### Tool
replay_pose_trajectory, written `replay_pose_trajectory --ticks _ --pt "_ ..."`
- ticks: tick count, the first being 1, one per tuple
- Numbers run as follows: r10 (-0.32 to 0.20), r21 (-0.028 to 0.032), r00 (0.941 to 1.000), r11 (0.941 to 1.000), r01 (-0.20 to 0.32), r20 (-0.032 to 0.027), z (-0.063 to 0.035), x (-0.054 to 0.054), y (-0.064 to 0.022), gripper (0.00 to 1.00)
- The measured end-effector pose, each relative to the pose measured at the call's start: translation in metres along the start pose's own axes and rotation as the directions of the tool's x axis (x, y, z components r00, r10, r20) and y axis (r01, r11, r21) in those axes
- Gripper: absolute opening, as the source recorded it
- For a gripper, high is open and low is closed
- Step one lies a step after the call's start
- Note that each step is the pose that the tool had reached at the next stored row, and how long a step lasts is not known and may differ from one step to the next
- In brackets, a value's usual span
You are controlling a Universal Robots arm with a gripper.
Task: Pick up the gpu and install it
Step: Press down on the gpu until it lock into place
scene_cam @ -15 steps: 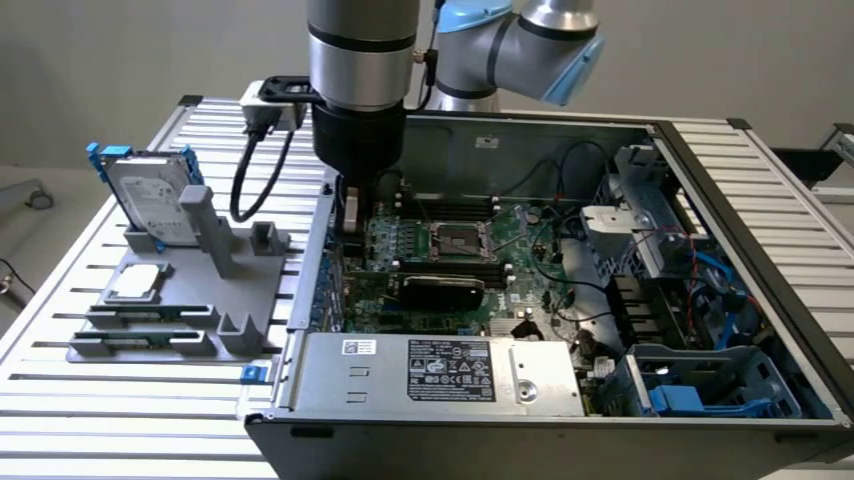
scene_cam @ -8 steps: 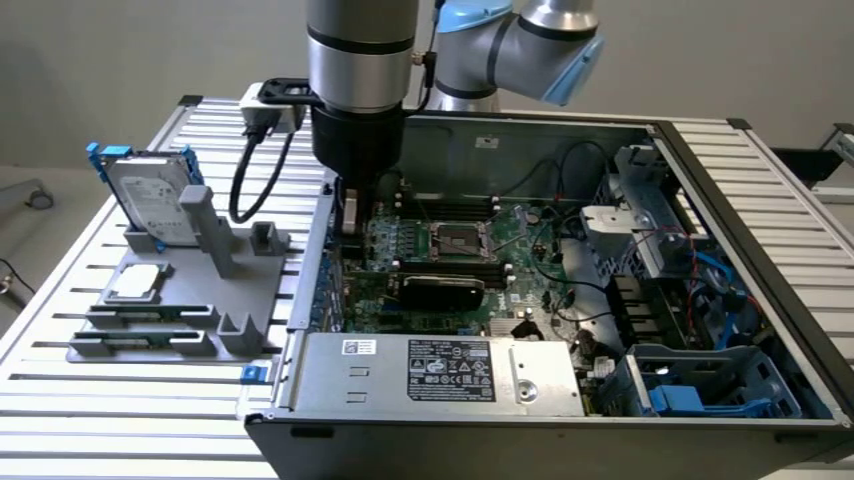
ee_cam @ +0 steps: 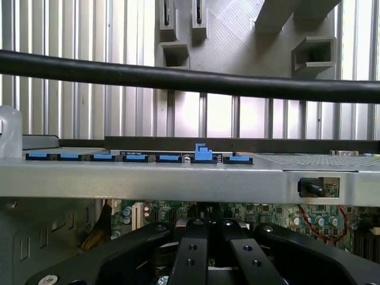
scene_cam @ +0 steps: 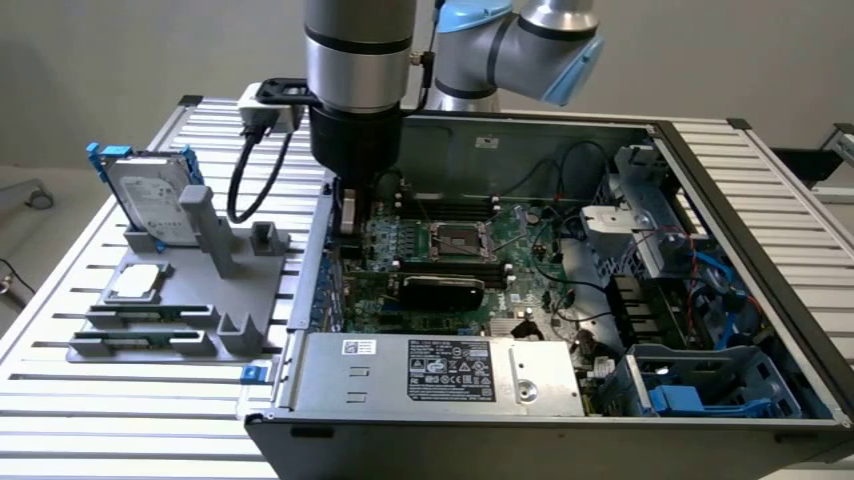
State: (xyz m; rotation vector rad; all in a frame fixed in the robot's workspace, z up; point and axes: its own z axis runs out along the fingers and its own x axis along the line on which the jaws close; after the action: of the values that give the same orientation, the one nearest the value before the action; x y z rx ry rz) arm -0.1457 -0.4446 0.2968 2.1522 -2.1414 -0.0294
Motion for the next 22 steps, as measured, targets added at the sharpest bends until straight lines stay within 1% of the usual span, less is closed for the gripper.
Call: replay_pose_trajectory --ticks 13,22 --pt "0.001 -0.0001 1.0 1.0 -0.001 0.0001 0.0001 0.0 0.0021 0.11" --pt "0.001 -0.0001 1.0 1.0 -0.001 0.0001 -0.0047 0.0003 0.0026 0.11"
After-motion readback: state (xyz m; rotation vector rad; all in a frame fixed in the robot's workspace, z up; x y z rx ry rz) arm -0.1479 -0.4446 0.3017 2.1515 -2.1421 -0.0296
